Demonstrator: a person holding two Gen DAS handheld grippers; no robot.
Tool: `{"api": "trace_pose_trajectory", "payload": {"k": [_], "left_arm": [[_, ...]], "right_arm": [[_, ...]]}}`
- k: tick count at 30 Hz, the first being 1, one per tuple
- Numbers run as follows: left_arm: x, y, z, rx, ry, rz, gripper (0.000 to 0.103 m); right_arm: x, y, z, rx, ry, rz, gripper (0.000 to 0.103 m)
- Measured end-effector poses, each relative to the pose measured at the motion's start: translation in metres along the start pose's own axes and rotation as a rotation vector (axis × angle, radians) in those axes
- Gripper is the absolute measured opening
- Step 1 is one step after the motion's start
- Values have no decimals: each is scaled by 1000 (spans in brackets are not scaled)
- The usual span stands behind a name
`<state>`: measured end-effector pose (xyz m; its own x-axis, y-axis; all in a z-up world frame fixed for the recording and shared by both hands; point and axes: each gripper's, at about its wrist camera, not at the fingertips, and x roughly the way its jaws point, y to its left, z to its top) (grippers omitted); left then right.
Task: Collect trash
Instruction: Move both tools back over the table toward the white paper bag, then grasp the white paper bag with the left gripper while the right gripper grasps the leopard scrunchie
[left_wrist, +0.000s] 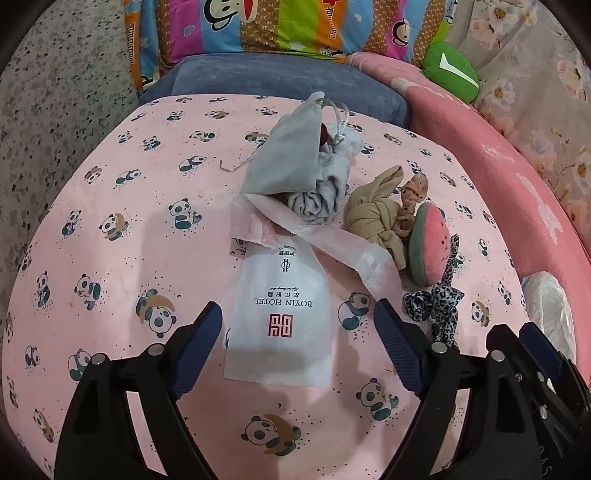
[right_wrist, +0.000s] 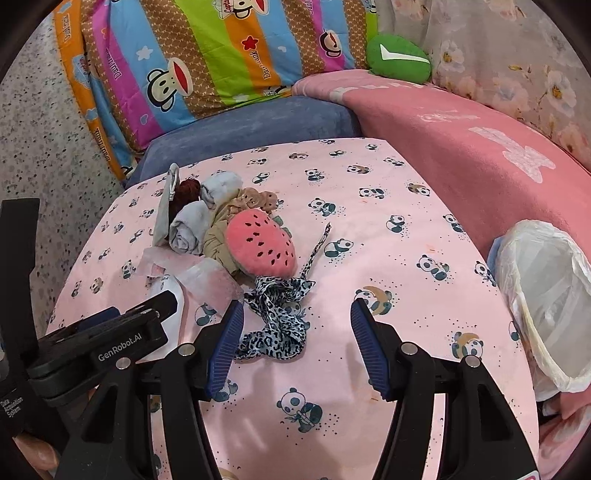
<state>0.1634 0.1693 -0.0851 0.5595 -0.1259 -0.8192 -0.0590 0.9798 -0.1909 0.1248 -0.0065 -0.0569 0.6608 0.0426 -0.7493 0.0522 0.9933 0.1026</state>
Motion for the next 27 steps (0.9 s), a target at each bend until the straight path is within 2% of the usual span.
{"api": "trace_pose_trajectory", "payload": {"k": [13, 19, 21, 23, 25, 27], "left_arm": [[24, 7, -2, -13, 45, 3, 80], [28, 6, -5, -11, 57, -18, 78], [28, 4, -6, -6, 60, -20, 69], [27, 4, -6, -6, 59, -25, 63], [26, 3, -6, -5, 61, -33, 47], [25, 3, -6, -7, 71, -46, 24]], "right_arm": [[33, 9, -2, -3, 45, 2, 57], [48, 5, -9, 3, 87, 13, 36], [51, 4, -11, 5, 102, 16, 24], [54, 2, -14, 7, 111, 16, 17], [54, -1, -15, 11, 117, 18, 7], [52, -3, -16, 19, 113, 20, 4]]}}
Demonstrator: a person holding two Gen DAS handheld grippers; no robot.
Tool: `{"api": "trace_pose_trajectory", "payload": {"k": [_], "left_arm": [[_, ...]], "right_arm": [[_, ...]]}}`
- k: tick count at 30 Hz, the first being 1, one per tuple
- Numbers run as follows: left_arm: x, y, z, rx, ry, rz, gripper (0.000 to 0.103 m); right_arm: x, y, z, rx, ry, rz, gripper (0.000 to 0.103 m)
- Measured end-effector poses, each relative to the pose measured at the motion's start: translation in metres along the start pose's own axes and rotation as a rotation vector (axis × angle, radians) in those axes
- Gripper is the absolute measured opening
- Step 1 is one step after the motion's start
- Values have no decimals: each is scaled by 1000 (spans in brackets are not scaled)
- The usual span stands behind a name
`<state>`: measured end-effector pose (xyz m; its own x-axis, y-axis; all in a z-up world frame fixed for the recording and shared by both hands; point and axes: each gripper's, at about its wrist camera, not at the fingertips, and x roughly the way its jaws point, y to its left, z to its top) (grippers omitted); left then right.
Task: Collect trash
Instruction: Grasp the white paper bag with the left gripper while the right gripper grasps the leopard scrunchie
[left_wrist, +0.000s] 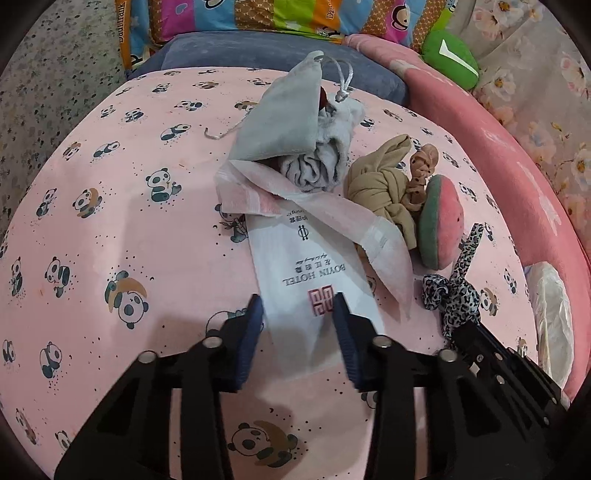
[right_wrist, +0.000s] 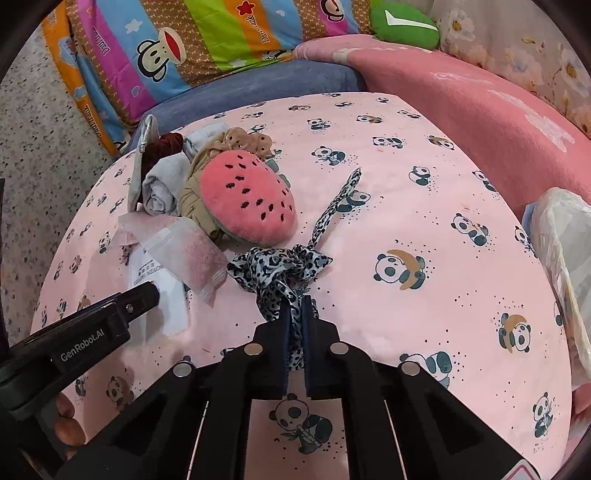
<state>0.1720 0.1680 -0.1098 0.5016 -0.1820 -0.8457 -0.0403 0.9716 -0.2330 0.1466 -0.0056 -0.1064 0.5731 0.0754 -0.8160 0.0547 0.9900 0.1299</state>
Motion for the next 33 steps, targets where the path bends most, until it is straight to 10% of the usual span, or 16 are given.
{"api": "trace_pose_trajectory", "payload": {"k": [2, 13, 17, 33], "left_arm": [[-2, 0, 0, -5, 7, -7, 5], [-41, -26, -2, 34, -67, -53, 1], [-31, -16, 0, -62, -43, -43, 85], [22, -37, 10, 41, -45, 112, 76]], "right_arm": [[-7, -3, 1, 7, -18, 3, 3], [-61, -27, 16, 53, -142, 15, 2], [-71, -39, 16, 68, -156, 7, 2], [-51, -57, 16, 88, -125, 15, 2]]}}
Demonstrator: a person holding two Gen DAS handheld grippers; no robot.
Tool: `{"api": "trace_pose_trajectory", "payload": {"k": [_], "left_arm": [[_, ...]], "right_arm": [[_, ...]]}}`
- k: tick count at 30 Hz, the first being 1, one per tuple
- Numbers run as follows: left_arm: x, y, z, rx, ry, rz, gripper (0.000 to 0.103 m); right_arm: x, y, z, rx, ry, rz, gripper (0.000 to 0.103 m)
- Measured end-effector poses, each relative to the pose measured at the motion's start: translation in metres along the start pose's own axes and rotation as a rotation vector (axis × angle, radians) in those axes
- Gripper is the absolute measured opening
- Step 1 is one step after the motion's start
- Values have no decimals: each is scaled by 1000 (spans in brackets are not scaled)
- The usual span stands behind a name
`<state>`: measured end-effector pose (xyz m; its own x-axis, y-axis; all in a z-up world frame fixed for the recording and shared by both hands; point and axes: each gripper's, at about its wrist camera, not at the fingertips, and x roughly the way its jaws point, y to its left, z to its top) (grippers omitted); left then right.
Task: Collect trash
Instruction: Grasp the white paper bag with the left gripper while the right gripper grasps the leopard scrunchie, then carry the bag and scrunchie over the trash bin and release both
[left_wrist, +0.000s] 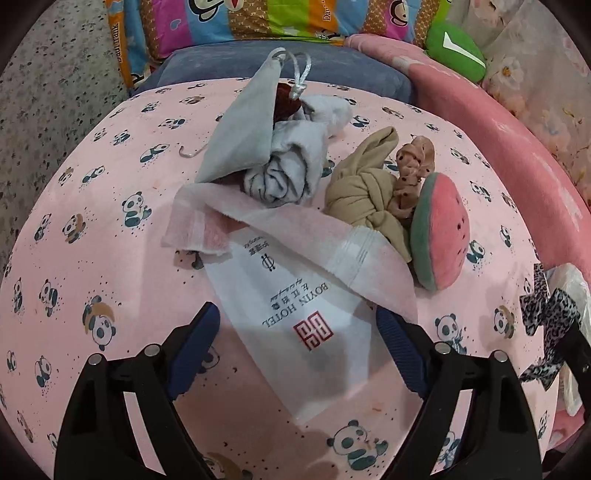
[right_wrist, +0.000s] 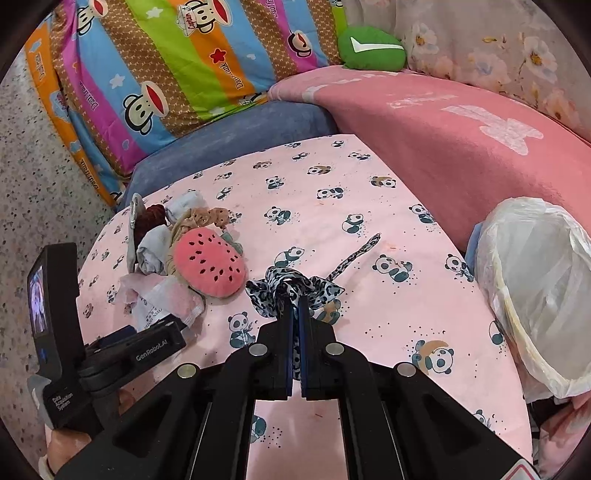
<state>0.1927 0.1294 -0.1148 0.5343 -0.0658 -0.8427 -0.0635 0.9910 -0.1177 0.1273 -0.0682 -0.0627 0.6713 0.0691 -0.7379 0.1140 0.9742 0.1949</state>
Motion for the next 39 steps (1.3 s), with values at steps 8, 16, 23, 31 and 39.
{"api": "trace_pose_trajectory", "payload": {"k": [8, 16, 23, 31, 39], "left_arm": [[-14, -4, -6, 22, -33, -26, 14], [-41, -6, -28, 33, 4, -132, 8], [-75, -23, -39, 62, -9, -217, 7], [-113, -73, -34, 148, -57, -311, 7], [-137, -164, -29, 285, -92, -433, 7]], "right_arm": [[1, -1, -3, 6, 3, 3, 2], [-20, -1, -8, 11, -24, 22, 2], [-42, -13, -12, 28, -50, 21, 2], [-74, -52, -7, 89, -120, -19, 2], [-103, -112, -5, 161, -176, -96, 2]]}}
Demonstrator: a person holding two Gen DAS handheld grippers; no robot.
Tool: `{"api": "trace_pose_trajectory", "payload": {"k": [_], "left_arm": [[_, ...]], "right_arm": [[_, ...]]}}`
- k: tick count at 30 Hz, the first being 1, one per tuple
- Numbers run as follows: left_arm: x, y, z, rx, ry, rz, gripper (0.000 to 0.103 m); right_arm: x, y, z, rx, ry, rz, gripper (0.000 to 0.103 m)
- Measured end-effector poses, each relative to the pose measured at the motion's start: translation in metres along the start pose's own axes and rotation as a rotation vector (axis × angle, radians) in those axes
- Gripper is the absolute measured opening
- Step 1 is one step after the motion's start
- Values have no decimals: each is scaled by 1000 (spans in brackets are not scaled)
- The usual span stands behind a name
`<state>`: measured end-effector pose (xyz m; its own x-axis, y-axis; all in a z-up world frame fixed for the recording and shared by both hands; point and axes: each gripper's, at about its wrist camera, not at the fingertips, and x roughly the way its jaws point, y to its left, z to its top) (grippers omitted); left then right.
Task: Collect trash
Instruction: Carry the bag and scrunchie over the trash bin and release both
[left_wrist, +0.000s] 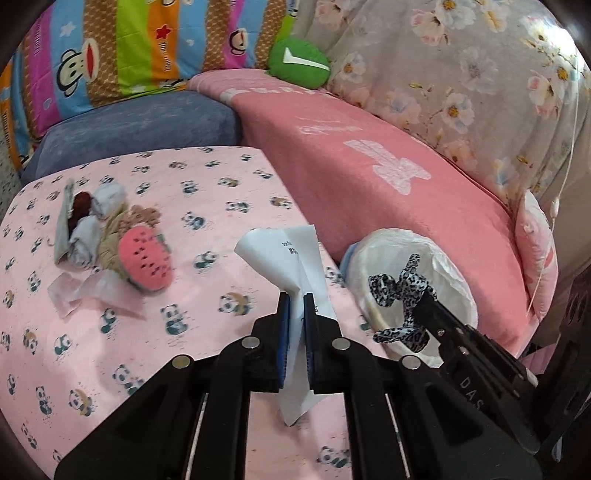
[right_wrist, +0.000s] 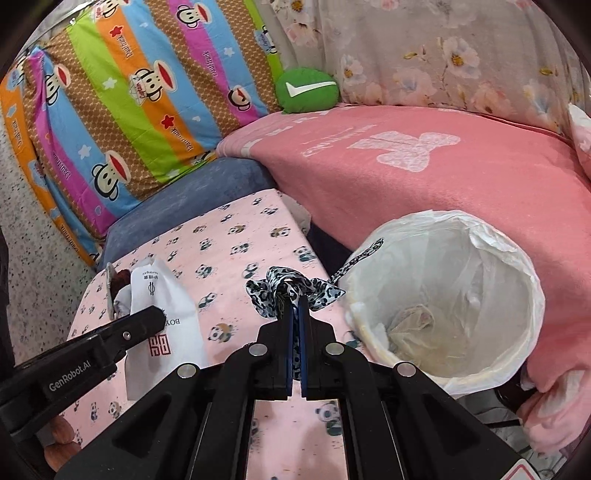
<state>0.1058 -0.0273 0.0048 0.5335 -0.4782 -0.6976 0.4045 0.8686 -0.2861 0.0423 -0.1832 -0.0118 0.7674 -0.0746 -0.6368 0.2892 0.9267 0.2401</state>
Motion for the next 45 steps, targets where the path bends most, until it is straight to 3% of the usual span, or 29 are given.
{"api": "trace_pose_trajectory", "payload": {"k": [7, 16, 19, 20, 22, 24, 29, 36, 41, 45], "left_arm": [[30, -68, 16, 95, 24, -113, 8], [63, -124, 22, 180, 63, -179, 8], [72, -133, 24, 185, 58, -200, 19], [73, -134, 26, 177, 46, -177, 43], [73, -132, 28, 159, 10, -130, 60], [73, -128, 30, 158, 0, -104, 60], [72, -113, 31, 145, 4, -58, 60], [58, -89, 26, 137, -10, 21, 60], [46, -61, 23, 99, -12, 75, 60], [38, -40, 19, 78, -20, 134, 66]], "right_arm": [[-13, -64, 13, 79, -38, -86, 2], [-13, -117, 24, 133, -57, -153, 2], [-10, -127, 28, 147, -60, -166, 7], [-10, -130, 29, 157, -67, -172, 12], [-9, -136, 31, 180, -65, -173, 26], [-11, -139, 32, 185, -80, -178, 35], [-11, -132, 34, 166, -79, -170, 36], [-9, -108, 28, 128, -57, -145, 48], [-9, -88, 23, 103, -44, -124, 52], [-7, -67, 20, 71, -33, -103, 53]]}}
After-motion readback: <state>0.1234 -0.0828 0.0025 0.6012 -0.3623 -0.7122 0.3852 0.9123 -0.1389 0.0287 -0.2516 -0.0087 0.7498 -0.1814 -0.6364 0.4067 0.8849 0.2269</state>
